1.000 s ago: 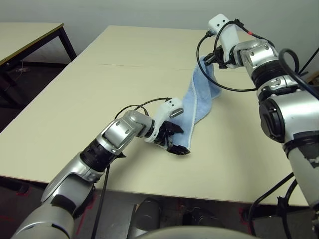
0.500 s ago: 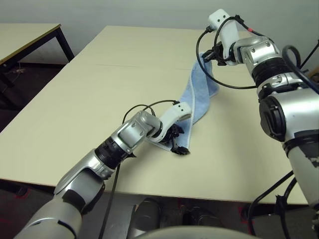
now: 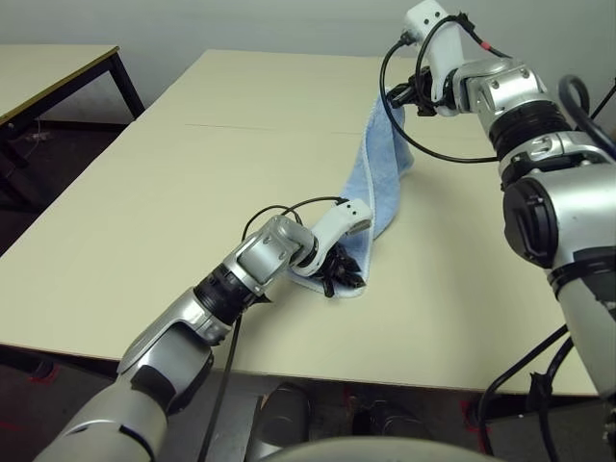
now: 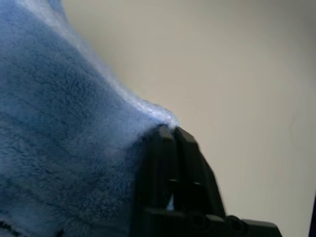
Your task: Fold the towel and set it aside.
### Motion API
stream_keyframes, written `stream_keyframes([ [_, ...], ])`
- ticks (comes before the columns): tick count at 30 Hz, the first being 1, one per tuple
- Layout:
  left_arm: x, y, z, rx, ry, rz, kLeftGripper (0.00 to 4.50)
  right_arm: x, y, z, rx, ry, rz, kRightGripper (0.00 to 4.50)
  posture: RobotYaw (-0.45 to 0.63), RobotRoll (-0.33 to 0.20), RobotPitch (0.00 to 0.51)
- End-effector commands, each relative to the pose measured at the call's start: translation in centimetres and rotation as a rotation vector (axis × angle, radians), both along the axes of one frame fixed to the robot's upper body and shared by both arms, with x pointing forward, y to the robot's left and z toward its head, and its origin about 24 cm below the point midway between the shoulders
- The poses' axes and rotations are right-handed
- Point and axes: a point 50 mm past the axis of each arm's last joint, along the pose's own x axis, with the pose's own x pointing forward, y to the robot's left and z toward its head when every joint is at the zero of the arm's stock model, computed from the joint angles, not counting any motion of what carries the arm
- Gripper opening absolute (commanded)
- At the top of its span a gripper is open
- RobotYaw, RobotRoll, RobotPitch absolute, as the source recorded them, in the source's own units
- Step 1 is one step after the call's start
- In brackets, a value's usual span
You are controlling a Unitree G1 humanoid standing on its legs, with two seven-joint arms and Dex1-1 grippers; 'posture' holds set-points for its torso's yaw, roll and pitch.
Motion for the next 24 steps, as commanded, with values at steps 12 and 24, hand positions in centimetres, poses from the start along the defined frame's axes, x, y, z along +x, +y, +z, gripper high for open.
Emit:
stream_keyframes([
  [12, 1.0, 4.1, 2.0, -0.131, -0.001, 0.184, 0.03, -0.3, -1.7, 0.4, 0.019, 0.026, 0.014, 0.00, 0.24, 0.000, 0.060],
  [24, -1.8, 11.3, 10.7, -0.502, 0.056, 0.183, 0.03, -2.2, -7.2, -0.8, -0.026, 0.204, 0.109, 0.00, 0.23, 0.000, 0.054],
])
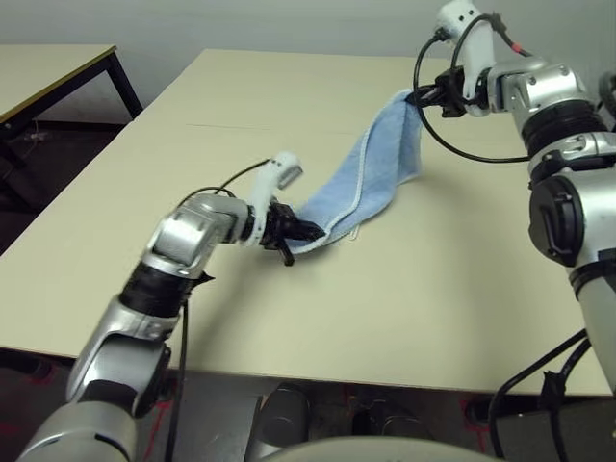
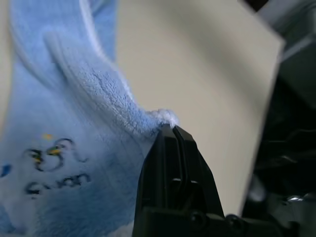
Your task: Fold the towel and set it aside.
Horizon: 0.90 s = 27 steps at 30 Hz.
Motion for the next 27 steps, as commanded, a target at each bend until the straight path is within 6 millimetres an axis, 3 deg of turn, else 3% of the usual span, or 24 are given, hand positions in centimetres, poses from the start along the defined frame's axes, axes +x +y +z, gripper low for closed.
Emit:
stream_keyframes([
  [1, -0.9, 1.7, 1.9, -0.088, 0.031, -0.017, 0.03, -0.8, -1.3, -0.5, -0.030, 0.066, 0.046, 0.00, 0.23, 0.000, 0.054],
  [5, -0.7, 4.0, 2.5, -0.035, 0.021, 0.040, 0.03, -1.7, -2.7, -1.6, -0.050, 0.150, 0.099, 0.00, 0.23, 0.000, 0.058],
  [8, -0.7, 4.8, 2.8, -0.017, 0.032, 0.037, 0.03, -2.6, -3.3, -2.5, -0.070, 0.218, 0.154, 0.00, 0.23, 0.000, 0.062],
  [15, -1.0, 5.8, 1.2, 0.119, 0.044, -0.034, 0.03, -5.4, -4.2, -4.7, -0.124, 0.381, 0.305, 0.00, 0.21, 0.000, 0.065],
  [17, 0.5, 6.5, 1.3, 0.139, -0.011, 0.016, 0.03, -4.7, -4.5, -5.1, -0.164, 0.341, 0.241, 0.00, 0.19, 0.000, 0.065],
  [20, 4.3, 7.4, 2.5, 0.175, -0.225, 0.161, 0.03, -2.5, -4.7, -4.4, -0.196, 0.161, 0.085, 0.00, 0.18, 0.000, 0.063],
  [24, 9.0, 7.8, 5.2, 0.258, -0.499, 0.382, 0.03, -0.4, -4.4, -1.5, -0.193, -0.137, -0.118, 0.00, 0.18, 0.000, 0.063],
  [27, 11.1, 7.3, 8.5, 0.248, -0.716, 0.556, 0.03, 0.4, -3.8, 1.3, -0.118, -0.342, -0.238, 0.00, 0.18, 0.000, 0.064],
])
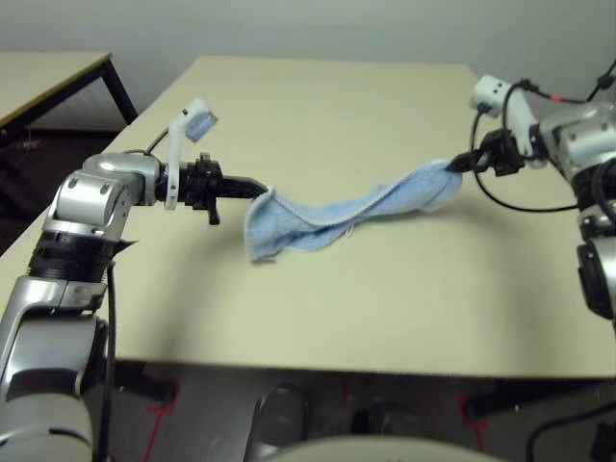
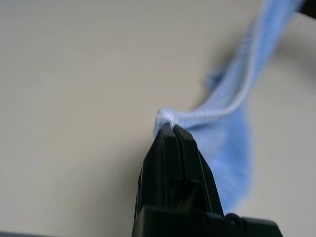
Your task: Fold the towel and set it aside.
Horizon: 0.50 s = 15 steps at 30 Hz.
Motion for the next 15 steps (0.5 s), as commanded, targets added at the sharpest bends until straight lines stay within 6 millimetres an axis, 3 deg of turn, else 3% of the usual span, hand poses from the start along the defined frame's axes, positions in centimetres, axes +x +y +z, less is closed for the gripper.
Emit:
stream_keyframes([
  [1, 1.7, 0.4, 2.5, 0.037, -0.248, 0.187, 0.03, 0.6, 0.3, 2.5, 0.065, -0.228, -0.103, 0.00, 0.18, 0.000, 0.066],
  [5, 1.6, 1.2, 7.0, 0.013, -0.523, 0.340, 0.03, 0.2, 0.5, 7.0, 0.260, -0.471, -0.169, 0.00, 0.18, 0.000, 0.070],
  [8, 1.1, 2.1, 7.0, 0.049, -0.520, 0.313, 0.03, -0.2, 0.2, 7.6, 0.310, -0.479, -0.123, 0.00, 0.18, 0.000, 0.075],
  [11, 0.5, 3.4, 4.3, 0.110, -0.397, 0.225, 0.03, -0.4, 0.0, 5.4, 0.317, -0.330, 0.027, 0.00, 0.19, 0.000, 0.077],
  [15, -1.3, 5.4, -2.1, 0.194, -0.119, 0.103, 0.03, -1.1, -1.1, 0.0, 0.285, -0.058, 0.162, 0.00, 0.18, 0.000, 0.079],
])
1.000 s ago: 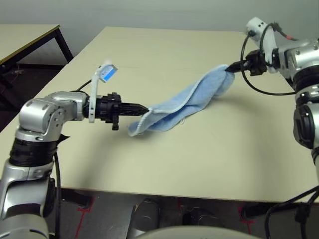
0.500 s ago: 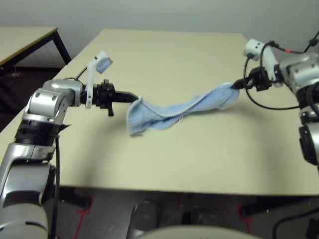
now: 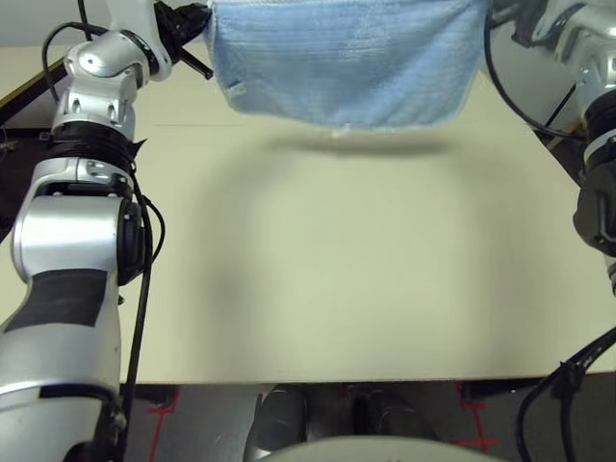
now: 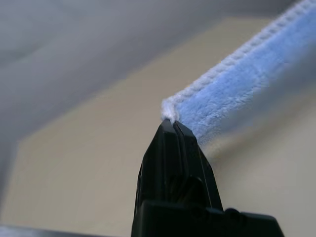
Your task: Fold the towel and set it aside.
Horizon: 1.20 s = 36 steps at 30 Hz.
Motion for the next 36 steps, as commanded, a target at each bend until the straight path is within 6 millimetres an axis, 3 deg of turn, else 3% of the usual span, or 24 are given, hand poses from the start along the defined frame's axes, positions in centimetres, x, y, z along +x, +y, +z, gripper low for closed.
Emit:
stream_keyframes([
  [1, -1.8, 1.2, -4.8, 0.048, 0.229, -0.077, 0.03, -0.8, -1.0, -4.4, -0.027, 0.215, 0.101, 0.00, 0.18, 0.000, 0.078],
  [3, -3.2, 1.9, -7.8, 0.061, 0.345, -0.091, 0.03, -1.5, -1.6, -7.8, -0.046, 0.343, 0.134, 0.00, 0.18, 0.000, 0.077],
  [5, -4.2, 2.2, -9.5, 0.059, 0.410, -0.085, 0.03, -2.3, -1.8, -10.2, -0.046, 0.434, 0.148, 0.00, 0.18, 0.000, 0.077],
  [8, -5.0, 2.2, -10.7, 0.025, 0.464, -0.090, 0.03, -3.2, -2.1, -13.8, -0.051, 0.538, 0.132, 0.00, 0.17, 0.000, 0.079],
  [10, -5.2, 2.2, -10.7, 0.022, 0.469, -0.087, 0.03, -3.6, -2.1, -15.0, -0.069, 0.566, 0.125, 0.00, 0.17, 0.000, 0.079],
  [23, -8.1, 3.0, -10.9, 0.027, 0.659, -0.138, 0.03, -6.1, -1.6, -16.1, -0.122, 0.631, 0.253, 0.00, 0.17, 0.000, 0.077],
  [27, -9.7, 2.8, -11.4, 0.013, 0.794, -0.188, 0.03, -7.1, -1.6, -16.5, -0.161, 0.651, 0.280, 0.00, 0.17, 0.000, 0.077],
  [36, -13.8, 3.5, -11.7, 0.093, 1.044, -0.263, 0.03, -11.9, -2.2, -17.0, -0.269, 0.908, 0.482, 0.00, 0.18, 0.000, 0.080],
])
